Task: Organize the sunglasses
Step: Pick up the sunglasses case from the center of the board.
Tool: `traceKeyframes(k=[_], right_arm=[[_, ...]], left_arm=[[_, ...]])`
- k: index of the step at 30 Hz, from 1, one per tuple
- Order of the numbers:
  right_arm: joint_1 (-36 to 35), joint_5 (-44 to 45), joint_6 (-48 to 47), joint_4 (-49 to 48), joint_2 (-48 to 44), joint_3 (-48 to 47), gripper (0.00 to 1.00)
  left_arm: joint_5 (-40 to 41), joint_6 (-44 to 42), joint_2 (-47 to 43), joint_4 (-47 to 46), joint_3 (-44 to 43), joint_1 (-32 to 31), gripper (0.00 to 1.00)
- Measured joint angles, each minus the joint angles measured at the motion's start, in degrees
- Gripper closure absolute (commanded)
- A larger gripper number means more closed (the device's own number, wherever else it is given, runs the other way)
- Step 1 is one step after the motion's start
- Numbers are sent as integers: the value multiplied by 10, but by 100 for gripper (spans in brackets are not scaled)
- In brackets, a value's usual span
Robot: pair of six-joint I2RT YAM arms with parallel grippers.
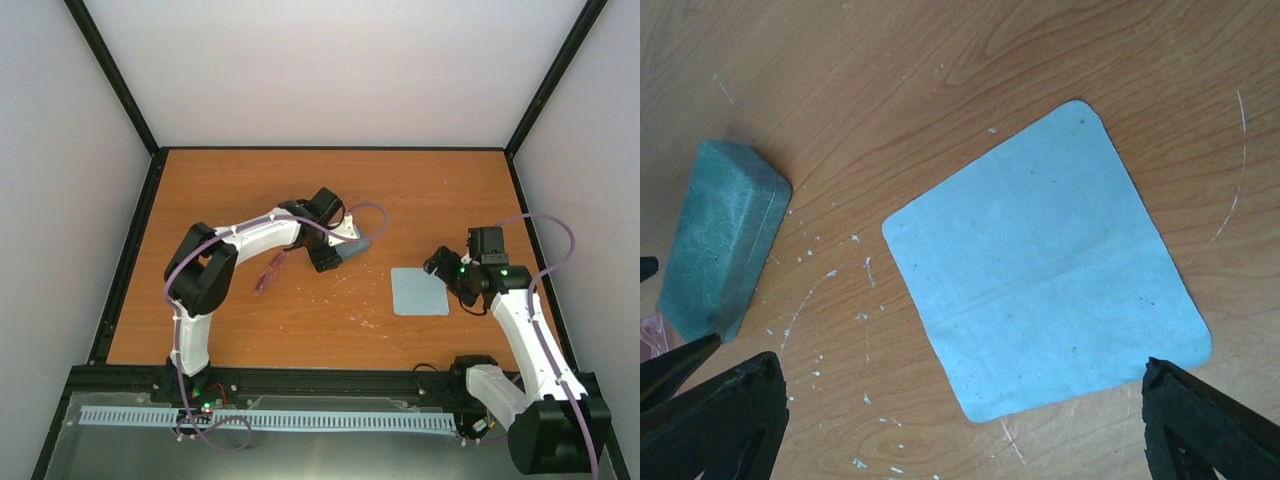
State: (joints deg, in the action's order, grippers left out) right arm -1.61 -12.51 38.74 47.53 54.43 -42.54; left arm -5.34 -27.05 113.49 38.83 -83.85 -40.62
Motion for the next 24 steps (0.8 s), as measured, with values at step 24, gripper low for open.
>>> traceKeyframes(k=[24], right_arm=[[0, 0, 17, 3, -22, 16, 8]], left_arm=[[36, -40, 21, -56, 26, 0, 25]])
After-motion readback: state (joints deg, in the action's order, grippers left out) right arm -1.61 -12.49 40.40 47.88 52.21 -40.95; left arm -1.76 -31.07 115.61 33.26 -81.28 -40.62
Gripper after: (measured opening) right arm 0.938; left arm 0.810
